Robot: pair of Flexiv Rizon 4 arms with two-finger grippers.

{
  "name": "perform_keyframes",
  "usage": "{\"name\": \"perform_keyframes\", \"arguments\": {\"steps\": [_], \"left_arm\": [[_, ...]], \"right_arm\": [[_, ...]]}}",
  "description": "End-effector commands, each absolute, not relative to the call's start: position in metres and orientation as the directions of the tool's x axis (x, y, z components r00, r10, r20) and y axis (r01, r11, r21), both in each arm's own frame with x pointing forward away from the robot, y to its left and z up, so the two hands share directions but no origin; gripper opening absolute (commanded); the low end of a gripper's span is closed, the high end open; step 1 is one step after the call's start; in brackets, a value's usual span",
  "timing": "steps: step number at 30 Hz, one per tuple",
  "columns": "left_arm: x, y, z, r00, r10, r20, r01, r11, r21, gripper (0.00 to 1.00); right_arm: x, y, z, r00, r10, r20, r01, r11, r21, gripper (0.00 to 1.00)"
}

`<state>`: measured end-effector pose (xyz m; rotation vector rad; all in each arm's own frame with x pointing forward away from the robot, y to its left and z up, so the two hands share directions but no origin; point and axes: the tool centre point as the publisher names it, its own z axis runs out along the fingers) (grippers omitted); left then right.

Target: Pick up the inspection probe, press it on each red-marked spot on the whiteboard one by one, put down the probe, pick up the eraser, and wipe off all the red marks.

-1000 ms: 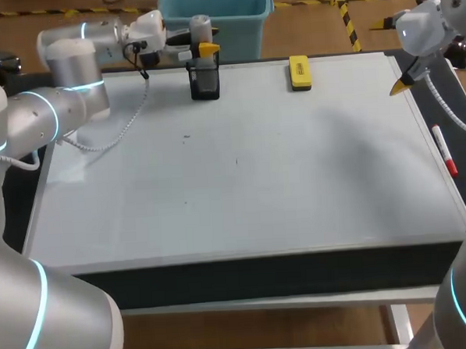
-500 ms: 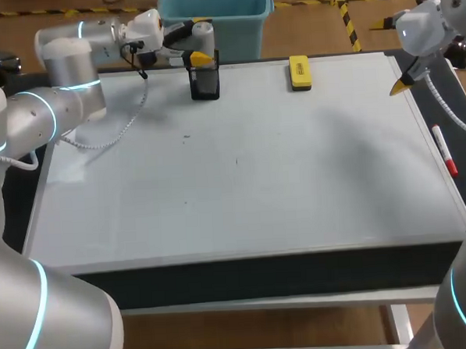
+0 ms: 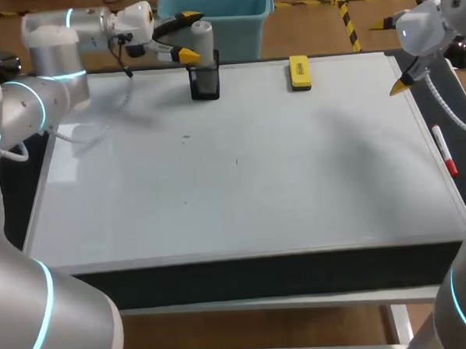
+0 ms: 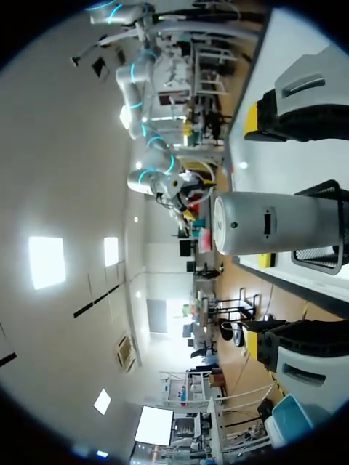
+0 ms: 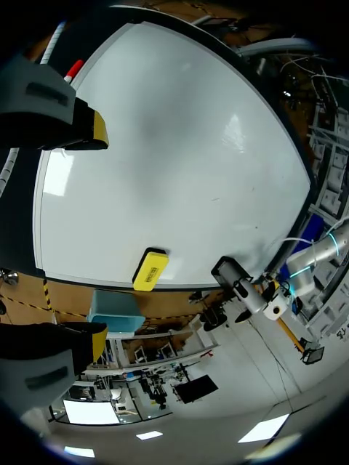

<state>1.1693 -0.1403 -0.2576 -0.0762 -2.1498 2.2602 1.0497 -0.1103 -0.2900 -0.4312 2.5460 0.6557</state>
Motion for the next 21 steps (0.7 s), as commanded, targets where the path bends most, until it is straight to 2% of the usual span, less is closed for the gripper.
{"name": "perform_keyframes", "arguments": {"steps": [1, 10, 21], "left_arm": [[1.165, -0.125, -0.248, -1.0, 0.016, -0.025, 0.025, 0.025, -0.999, 1.0], [1.152, -0.1, -0.247, -0.997, -0.062, -0.053, 0.04, 0.188, -0.981, 1.0], [1.135, -0.061, -0.255, -0.982, -0.171, -0.081, 0.026, 0.303, -0.953, 1.0]], "right_arm": [[1.05, -0.11, -0.29, -0.839, -0.182, -0.513, -0.406, 0.837, 0.367, 1.0], [1.05, -0.11, -0.29, -0.839, -0.182, -0.513, -0.406, 0.837, 0.367, 1.0], [1.05, -0.11, -0.29, -0.839, -0.182, -0.513, -0.406, 0.837, 0.367, 1.0]]}}
